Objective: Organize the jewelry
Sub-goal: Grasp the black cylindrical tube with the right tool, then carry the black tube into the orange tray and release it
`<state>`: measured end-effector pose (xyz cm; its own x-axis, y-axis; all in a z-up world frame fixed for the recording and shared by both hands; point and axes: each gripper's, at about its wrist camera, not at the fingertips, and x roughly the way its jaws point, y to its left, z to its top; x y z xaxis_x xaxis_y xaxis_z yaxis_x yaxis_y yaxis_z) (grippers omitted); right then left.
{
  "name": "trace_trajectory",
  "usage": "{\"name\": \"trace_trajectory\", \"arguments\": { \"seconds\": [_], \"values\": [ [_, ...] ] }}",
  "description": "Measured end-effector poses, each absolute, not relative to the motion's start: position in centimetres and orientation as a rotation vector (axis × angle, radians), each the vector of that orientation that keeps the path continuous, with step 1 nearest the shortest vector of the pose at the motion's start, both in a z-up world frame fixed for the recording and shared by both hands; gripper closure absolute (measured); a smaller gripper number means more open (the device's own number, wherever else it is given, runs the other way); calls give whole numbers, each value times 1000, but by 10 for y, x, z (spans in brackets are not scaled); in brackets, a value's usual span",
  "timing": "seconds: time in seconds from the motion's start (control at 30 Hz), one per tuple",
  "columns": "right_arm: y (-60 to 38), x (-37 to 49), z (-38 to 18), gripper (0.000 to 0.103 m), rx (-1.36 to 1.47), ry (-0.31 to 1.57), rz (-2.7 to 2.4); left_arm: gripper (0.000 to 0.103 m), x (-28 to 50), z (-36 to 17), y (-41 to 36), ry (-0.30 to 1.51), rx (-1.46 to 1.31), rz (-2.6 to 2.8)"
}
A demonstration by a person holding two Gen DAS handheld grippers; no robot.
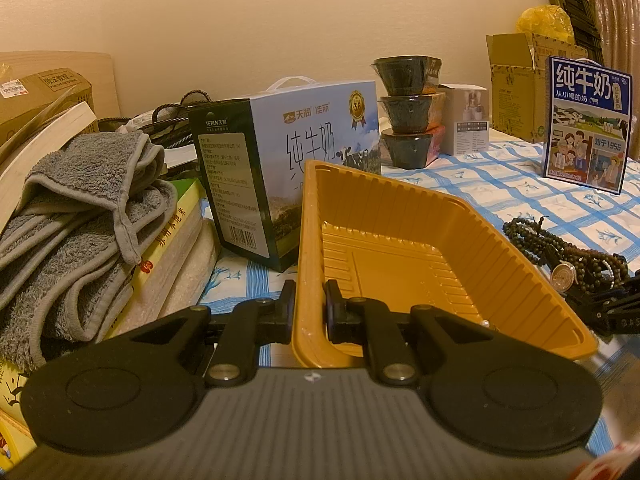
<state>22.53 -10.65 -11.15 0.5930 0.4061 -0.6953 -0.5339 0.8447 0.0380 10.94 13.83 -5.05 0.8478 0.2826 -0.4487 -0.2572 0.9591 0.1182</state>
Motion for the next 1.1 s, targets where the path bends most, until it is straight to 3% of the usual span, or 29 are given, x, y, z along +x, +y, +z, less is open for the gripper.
{"name": "trace_trajectory", "arguments": {
  "seconds": [0.5,1.1],
  "values": [
    [-96,211,-39,84,129,678,736,90,110,-51,139,481,53,285],
    [-15,206,-81,84,110,792,802,90,109,-55,139,483,45,283]
  ]
}}
